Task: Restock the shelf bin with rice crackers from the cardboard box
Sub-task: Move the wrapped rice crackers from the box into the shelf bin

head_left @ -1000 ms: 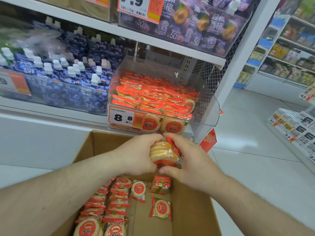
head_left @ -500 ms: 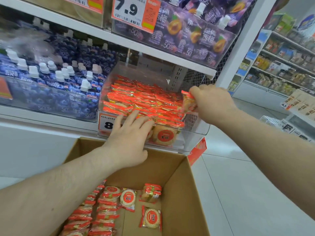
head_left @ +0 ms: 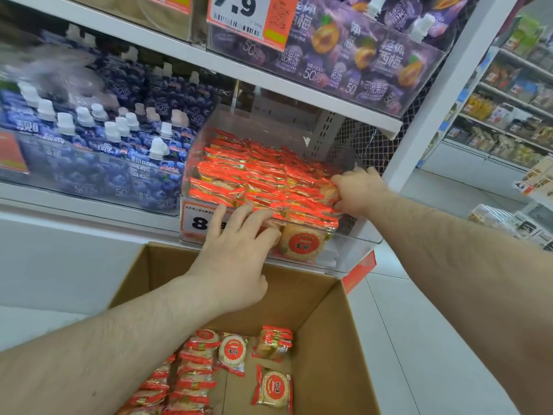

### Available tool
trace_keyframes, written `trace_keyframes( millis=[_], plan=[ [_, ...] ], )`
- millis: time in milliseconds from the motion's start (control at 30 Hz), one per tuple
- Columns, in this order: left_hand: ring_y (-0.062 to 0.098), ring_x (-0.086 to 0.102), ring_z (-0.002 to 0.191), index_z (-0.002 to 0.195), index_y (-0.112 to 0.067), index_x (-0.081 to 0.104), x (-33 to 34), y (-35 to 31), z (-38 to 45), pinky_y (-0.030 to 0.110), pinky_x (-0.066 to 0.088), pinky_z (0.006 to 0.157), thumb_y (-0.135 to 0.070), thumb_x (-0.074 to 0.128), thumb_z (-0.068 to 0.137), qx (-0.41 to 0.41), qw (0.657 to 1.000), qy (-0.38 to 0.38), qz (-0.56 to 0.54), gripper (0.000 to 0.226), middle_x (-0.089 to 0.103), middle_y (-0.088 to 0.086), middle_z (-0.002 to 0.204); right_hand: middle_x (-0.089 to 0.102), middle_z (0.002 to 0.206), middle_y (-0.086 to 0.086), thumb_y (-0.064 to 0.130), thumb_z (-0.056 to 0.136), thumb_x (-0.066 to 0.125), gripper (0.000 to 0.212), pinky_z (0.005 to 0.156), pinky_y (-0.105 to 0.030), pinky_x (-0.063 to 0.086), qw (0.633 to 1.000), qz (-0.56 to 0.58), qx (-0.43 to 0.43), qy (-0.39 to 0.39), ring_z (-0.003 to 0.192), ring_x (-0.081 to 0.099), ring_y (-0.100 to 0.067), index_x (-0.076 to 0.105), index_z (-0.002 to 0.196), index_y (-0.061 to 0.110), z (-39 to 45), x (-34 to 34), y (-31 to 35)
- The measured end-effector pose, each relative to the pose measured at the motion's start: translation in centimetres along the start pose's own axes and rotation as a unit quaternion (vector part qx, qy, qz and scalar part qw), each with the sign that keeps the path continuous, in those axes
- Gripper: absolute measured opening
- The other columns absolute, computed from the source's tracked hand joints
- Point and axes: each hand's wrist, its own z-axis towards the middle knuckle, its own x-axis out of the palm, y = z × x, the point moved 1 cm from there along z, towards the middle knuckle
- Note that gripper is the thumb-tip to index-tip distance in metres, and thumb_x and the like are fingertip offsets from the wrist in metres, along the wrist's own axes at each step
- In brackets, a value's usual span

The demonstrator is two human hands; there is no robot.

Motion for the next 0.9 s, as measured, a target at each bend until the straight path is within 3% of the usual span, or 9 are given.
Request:
trace_keyframes(
  millis=[133, 233, 367, 600, 733, 833, 900],
  plan=[
    [0.022, -0.010, 0.146, 0.142, -0.029, 0.034, 0.0, 0.0, 0.0, 0.051, -0.016, 0.115, -0.029, 0.058, 0.083, 0.000, 1.000, -0.005, -0.004, 0.064, 0.006, -0.005, 0.157, 0.057, 0.125, -0.009, 0.047, 0.080, 0.071, 0.058, 0.099, -0.041, 0.038, 0.997, -0.023, 0.039, -0.064, 0.118, 0.048, -0.029, 0.055, 0.124, 0.014, 0.0, 0.3, 0.7],
    [0.022, -0.009, 0.146, 0.140, -0.029, 0.036, 0.0, 0.0, -0.1, 0.051, -0.016, 0.115, -0.029, 0.059, 0.082, 0.003, 1.000, -0.007, -0.004, 0.062, 0.008, -0.005, 0.157, 0.063, 0.116, -0.012, 0.032, 0.084, 0.071, 0.043, 0.089, -0.039, 0.045, 0.996, 0.007, 0.055, -0.069, 0.109, 0.056, -0.030, 0.057, 0.117, 0.007, -0.2, 0.7, 1.3],
    [0.022, -0.008, 0.146, 0.137, -0.029, 0.040, 0.2, 0.0, -0.1, 0.051, -0.016, 0.114, -0.028, 0.059, 0.081, 0.002, 1.000, -0.010, -0.004, 0.060, 0.010, -0.005, 0.156, 0.066, 0.114, -0.014, 0.008, 0.091, 0.053, 0.031, 0.080, -0.039, 0.048, 0.997, 0.009, 0.067, -0.036, 0.106, 0.061, -0.033, 0.052, 0.121, 0.003, -0.7, 1.1, 2.1],
    [0.021, -0.010, 0.146, 0.139, -0.031, 0.036, 0.2, 0.1, 0.0, 0.052, -0.015, 0.115, -0.029, 0.058, 0.082, 0.000, 1.000, 0.000, -0.008, 0.061, 0.006, -0.005, 0.156, 0.065, 0.115, -0.012, 0.007, 0.091, 0.056, 0.043, 0.080, -0.037, 0.052, 0.999, 0.005, 0.020, 0.043, 0.103, 0.064, -0.030, 0.047, 0.133, 0.003, -0.5, 1.3, 2.4],
    [0.021, -0.012, 0.146, 0.140, -0.032, 0.034, 0.0, 0.1, 0.0, 0.052, -0.014, 0.117, -0.030, 0.057, 0.084, 0.001, 1.000, 0.001, -0.018, 0.061, 0.005, -0.006, 0.157, 0.060, 0.117, -0.015, 0.016, 0.087, 0.061, 0.074, 0.078, -0.036, 0.050, 0.989, 0.113, 0.048, 0.081, 0.103, 0.062, -0.032, 0.019, 0.147, 0.000, -0.5, 0.4, 1.6],
    [0.021, -0.007, 0.147, 0.138, -0.030, 0.040, 0.0, 0.0, -0.1, 0.050, -0.009, 0.118, -0.026, 0.058, 0.083, 0.019, 0.999, -0.020, -0.033, 0.057, 0.011, -0.004, 0.158, 0.063, 0.109, -0.018, 0.005, 0.085, 0.056, 0.045, 0.076, -0.040, 0.053, 0.985, 0.148, 0.084, 0.002, 0.097, 0.063, -0.037, 0.045, 0.129, 0.003, -1.8, -1.2, 1.6],
    [0.023, 0.014, 0.142, 0.130, -0.026, 0.052, 0.4, -0.1, -0.6, 0.047, 0.009, 0.116, -0.021, 0.062, 0.078, 0.052, 0.996, -0.064, -0.045, 0.053, 0.033, 0.000, 0.150, 0.067, 0.098, -0.017, 0.005, 0.081, 0.052, 0.033, 0.074, -0.041, 0.054, 0.959, 0.208, 0.083, -0.172, 0.090, 0.063, -0.038, 0.059, 0.113, 0.006, -3.8, -2.3, 2.3]
  ],
)
